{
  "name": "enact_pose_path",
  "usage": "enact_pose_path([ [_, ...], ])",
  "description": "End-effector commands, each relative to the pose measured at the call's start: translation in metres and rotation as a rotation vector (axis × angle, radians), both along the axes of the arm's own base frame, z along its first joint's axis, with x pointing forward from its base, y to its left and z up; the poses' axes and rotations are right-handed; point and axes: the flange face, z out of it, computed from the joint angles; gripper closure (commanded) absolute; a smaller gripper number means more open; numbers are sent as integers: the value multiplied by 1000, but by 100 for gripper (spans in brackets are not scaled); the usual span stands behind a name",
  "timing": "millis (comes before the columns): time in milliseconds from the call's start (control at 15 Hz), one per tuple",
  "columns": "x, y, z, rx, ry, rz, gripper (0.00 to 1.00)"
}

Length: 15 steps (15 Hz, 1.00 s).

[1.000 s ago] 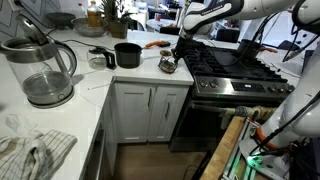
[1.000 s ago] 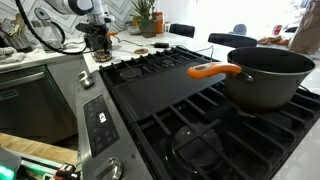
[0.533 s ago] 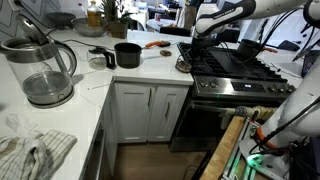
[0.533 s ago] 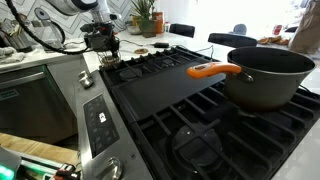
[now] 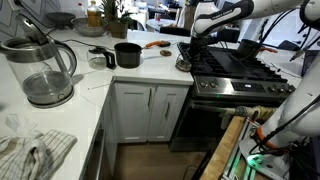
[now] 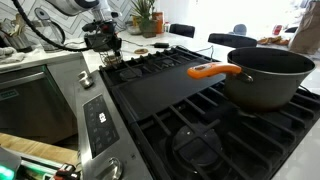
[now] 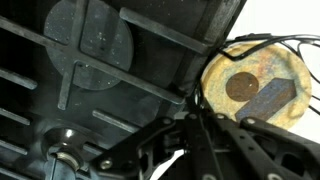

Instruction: Remove one coaster from the basket and put it on the counter

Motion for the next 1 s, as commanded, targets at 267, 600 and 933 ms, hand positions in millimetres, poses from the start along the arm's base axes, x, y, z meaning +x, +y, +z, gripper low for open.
enact_pose_path([
  [267,11,-8,-4,-6,32,76,99],
  [600,14,2,3,17,7,122,49],
  [933,13,48,29,55,-29,156,12],
])
